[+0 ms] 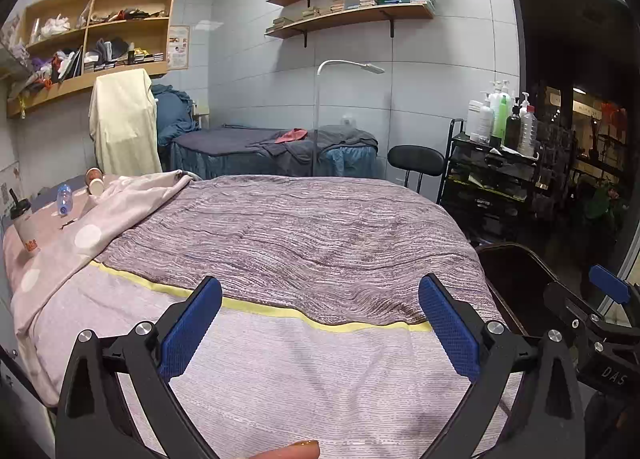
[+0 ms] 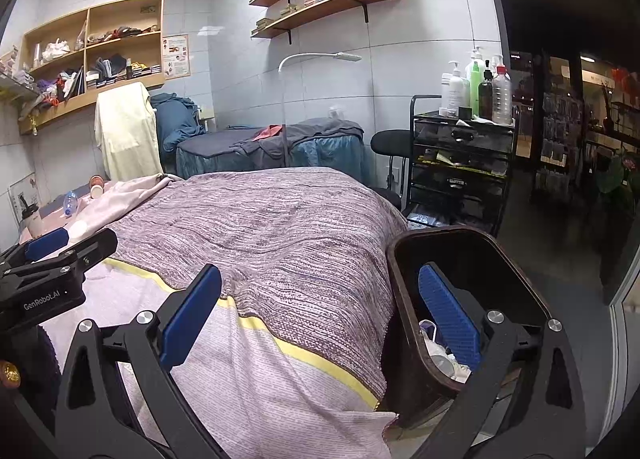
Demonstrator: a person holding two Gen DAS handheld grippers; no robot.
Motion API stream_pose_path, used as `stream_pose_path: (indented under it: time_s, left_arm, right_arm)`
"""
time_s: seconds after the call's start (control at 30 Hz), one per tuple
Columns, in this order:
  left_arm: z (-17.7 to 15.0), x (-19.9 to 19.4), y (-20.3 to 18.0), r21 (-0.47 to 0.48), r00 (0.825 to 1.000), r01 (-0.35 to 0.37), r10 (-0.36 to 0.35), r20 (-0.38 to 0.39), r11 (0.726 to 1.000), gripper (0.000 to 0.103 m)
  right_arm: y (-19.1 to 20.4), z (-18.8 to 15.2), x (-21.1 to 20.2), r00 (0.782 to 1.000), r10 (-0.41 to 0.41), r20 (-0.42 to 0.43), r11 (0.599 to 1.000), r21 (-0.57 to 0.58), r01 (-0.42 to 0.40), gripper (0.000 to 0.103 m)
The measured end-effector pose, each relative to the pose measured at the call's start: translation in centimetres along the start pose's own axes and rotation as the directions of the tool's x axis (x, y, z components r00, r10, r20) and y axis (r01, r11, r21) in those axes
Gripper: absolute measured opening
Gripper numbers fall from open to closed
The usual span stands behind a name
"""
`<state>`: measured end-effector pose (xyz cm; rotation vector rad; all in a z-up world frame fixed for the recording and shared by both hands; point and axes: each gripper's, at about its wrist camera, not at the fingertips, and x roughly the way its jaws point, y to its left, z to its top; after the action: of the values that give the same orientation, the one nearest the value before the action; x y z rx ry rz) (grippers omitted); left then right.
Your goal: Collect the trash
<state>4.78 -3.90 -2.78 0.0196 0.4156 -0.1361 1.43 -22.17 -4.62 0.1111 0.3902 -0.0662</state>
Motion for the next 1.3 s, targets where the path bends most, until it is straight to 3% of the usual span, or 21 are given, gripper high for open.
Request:
stream_pose_path:
  time_s: [1.3]
  left_arm:
    - [-0.24, -0.03, 0.19, 0.003, 1.0, 0.007, -0.007, -0.007, 1.0, 0.097]
  right_arm:
    - [0.43, -0.44, 0.12, 1.0, -0.004, -0.012, 1.0, 0.003, 0.004, 0.097]
